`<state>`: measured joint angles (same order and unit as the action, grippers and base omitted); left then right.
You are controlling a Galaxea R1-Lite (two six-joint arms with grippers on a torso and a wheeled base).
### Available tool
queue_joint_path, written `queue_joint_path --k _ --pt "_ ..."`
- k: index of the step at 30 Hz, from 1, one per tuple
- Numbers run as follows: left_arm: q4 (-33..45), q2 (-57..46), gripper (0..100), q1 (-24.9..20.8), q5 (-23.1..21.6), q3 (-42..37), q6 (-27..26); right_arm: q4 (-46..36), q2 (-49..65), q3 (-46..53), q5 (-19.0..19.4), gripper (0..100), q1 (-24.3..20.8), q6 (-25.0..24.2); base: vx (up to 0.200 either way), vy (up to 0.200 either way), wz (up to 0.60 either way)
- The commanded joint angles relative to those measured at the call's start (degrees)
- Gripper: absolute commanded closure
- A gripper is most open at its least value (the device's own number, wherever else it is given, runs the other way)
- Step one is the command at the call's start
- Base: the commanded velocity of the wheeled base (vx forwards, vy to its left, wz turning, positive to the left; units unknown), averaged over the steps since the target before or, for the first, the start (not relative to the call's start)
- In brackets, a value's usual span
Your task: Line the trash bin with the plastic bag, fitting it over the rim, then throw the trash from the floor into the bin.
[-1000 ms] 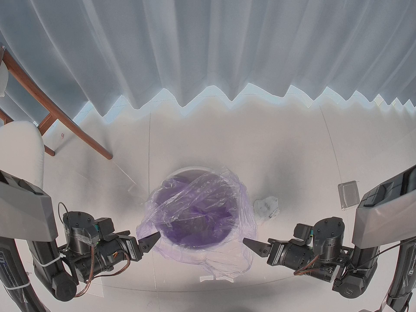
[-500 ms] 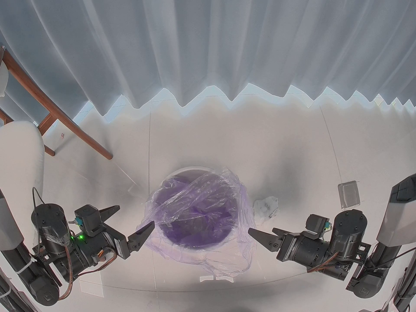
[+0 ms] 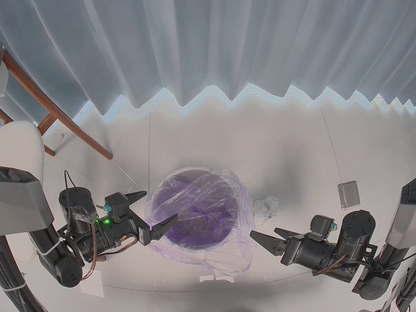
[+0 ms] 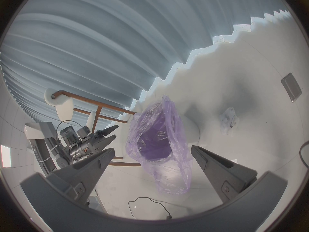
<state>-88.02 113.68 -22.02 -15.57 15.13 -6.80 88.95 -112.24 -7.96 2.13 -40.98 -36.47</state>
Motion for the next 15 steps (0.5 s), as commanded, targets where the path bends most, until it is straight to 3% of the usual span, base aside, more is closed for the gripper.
queue_joint_path --k 1,15 --pt "-0.1 3.9 0 0.2 -0.3 3.2 -0.1 0.8 -0.4 0.7 0.2 0 -0.7 0.0 0.000 0.000 0.00" --pt "-0.4 8.6 0 -1.0 0.2 7.9 -0.1 0.8 -0.3 0.8 0.0 0 -1.0 0.1 0.000 0.000 0.00"
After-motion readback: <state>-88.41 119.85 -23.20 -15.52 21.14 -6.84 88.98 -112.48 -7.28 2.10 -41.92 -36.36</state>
